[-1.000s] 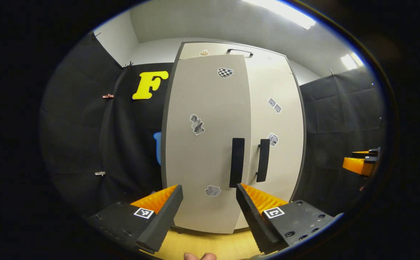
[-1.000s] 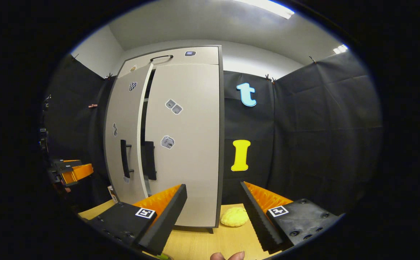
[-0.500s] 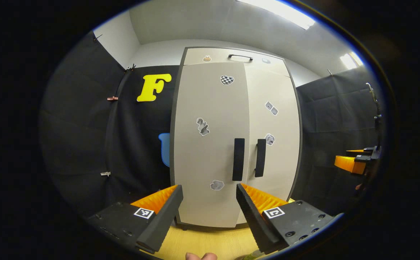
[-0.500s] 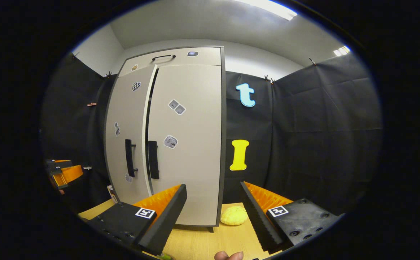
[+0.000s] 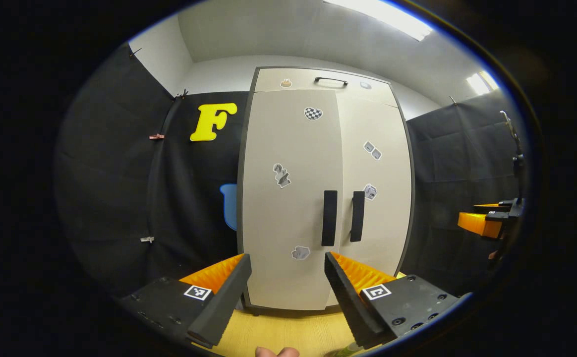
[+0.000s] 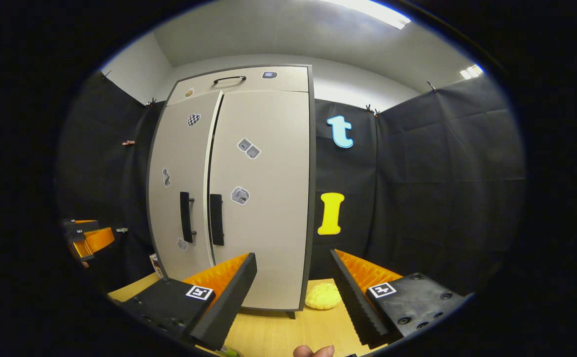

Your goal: Grasp the bottle in the cabinet with the left hand and place it on the coaster, then close the right door with the right hand and the left door with the left hand.

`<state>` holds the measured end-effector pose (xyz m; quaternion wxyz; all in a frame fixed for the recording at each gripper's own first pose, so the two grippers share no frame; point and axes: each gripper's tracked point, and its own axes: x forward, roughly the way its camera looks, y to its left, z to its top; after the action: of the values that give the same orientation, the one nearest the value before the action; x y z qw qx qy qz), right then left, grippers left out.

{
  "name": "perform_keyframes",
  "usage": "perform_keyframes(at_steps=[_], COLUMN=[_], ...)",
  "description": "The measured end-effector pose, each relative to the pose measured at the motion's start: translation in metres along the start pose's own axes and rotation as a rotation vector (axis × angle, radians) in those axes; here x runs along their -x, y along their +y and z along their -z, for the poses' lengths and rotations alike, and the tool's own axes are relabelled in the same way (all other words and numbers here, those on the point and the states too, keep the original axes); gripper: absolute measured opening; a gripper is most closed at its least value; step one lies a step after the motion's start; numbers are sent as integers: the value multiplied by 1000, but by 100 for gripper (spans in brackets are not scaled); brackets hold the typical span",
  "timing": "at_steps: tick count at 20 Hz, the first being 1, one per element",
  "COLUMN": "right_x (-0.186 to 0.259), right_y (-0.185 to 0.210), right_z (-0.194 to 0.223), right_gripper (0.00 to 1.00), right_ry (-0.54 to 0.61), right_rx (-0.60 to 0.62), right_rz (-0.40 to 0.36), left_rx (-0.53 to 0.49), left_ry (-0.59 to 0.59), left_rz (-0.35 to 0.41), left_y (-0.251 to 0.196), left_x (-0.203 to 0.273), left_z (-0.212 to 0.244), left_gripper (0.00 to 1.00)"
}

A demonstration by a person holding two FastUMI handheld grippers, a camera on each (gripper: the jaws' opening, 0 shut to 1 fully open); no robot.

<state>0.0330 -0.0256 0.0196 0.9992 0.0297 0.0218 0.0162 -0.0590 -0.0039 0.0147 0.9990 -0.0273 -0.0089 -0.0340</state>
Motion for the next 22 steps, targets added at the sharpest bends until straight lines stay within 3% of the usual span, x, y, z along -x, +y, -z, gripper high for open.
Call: perform_keyframes(at_steps=[22], right_x=[1], right_y=[1], right_z=[-2], right_gripper=[97], right_ry=[-9], right_rx=[3], right_rz=[-14], left_rx=[-14], left_ry=[1], left_rz=[12], left_y=[-1], left_x=[7], left_z=[0], left_gripper=[95])
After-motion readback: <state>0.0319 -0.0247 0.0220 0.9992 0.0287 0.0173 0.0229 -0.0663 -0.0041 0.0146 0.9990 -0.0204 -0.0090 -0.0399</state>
